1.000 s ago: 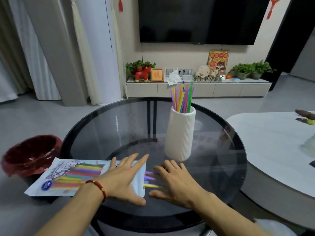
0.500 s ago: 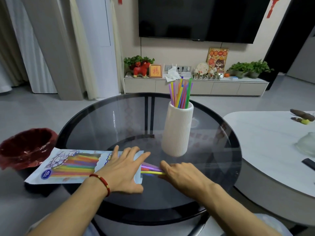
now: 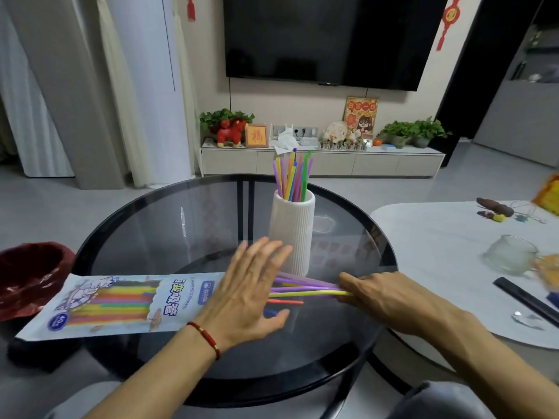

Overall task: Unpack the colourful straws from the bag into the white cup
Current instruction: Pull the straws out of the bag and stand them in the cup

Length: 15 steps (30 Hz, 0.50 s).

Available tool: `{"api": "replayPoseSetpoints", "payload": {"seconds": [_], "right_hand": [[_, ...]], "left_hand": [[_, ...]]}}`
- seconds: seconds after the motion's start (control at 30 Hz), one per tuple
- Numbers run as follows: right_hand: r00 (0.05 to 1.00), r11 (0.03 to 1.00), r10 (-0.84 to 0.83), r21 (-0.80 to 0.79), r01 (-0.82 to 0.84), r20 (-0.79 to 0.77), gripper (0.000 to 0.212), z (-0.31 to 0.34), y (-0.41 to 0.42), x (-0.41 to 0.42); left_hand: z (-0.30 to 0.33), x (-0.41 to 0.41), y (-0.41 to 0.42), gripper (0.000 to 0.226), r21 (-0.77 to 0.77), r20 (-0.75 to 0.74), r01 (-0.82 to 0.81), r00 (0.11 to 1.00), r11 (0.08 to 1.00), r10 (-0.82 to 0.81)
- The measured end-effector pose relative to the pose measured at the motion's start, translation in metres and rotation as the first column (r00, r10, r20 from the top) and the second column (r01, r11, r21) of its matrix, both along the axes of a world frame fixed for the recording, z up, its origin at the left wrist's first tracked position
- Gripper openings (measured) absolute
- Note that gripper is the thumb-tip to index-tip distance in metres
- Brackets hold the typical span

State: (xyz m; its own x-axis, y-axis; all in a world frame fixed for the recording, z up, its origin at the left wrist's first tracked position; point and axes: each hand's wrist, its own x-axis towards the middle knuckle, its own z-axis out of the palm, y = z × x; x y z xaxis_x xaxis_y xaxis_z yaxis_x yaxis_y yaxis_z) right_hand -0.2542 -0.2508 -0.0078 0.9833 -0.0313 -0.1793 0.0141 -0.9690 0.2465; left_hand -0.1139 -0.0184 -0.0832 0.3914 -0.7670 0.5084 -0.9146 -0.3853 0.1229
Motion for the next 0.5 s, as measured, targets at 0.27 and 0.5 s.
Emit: {"api": "replayPoseSetpoints", "payload": {"seconds": [0.27,0.5], "right_hand": [[0.998,0.995,-0.02,0.095,0.025,-0.054,0.038,0.058,0.02,0.0],[0.486,0.878,0.406,-0.184,-0.442,0.774,0.035,0.093,0.004,-0.017]], "left_hand": [[0.005,-0.02,-0.044,0.029,-0.091,-0.037,0.01,0.999,0.996,-0.014],[0.012,-0.005,-0.033,0.011,-0.164,-0.173,-0.109,0.982,0.98,0.081]]}}
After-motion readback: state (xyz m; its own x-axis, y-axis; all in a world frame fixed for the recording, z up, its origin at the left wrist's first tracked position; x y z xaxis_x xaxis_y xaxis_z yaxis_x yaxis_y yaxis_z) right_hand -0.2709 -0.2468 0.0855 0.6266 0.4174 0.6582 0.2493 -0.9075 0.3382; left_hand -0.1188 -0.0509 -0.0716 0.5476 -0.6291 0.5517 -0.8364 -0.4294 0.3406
